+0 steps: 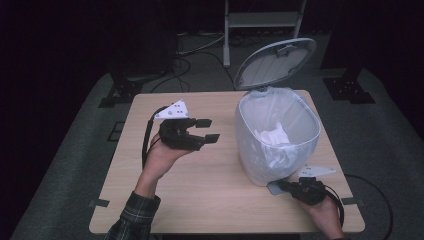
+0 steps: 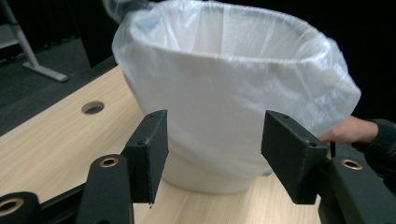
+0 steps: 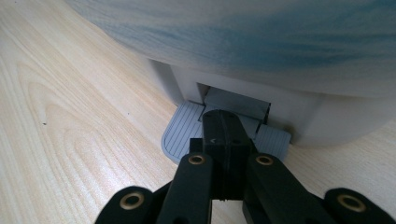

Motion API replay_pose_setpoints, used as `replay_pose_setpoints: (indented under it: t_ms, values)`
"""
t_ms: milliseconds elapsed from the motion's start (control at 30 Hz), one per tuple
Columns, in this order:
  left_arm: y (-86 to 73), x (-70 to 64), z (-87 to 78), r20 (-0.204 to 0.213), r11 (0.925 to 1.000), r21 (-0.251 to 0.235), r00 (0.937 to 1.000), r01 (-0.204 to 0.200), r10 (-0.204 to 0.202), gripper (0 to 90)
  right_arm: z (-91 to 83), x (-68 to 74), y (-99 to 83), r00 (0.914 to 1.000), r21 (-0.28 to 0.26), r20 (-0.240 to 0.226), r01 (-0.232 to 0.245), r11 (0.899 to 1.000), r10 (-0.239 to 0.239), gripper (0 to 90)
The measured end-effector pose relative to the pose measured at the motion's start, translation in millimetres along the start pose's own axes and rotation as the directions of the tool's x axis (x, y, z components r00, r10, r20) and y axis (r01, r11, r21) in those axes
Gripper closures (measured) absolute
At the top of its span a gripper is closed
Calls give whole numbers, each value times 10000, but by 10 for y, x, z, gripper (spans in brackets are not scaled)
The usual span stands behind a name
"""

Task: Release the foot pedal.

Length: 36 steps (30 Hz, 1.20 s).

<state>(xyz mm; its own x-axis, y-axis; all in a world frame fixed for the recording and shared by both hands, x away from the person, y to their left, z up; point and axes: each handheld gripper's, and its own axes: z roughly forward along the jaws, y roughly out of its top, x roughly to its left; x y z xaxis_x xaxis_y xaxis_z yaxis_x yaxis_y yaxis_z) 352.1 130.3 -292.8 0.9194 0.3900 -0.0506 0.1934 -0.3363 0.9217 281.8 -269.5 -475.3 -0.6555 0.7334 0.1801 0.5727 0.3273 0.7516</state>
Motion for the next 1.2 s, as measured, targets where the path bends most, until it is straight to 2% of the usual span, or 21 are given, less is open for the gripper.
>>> replay_pose_setpoints:
  t_ms: [500, 800, 1067, 1200]
  values:
    - [-421, -22, -118, -648, 9985, 382, 9973, 383, -357, 287, -5, 9, 7, 10000, 60, 39, 49, 10000, -50, 900]
    - [-673, -35, -162, -807, 9958, 627, 9948, 672, -621, 251, -20, 34, 26, 9995, 104, 182, 246, 9996, -248, 899]
    - [-789, -68, -161, -932, 9944, 722, 9931, 773, -705, 207, -51, 63, 36, 9988, 133, 278, 395, 9991, -399, 897]
    - [-846, -81, -164, -1017, 9943, 723, 9923, 785, -710, 185, -63, 82, 39, 9988, 127, 205, 435, 9990, -438, 841]
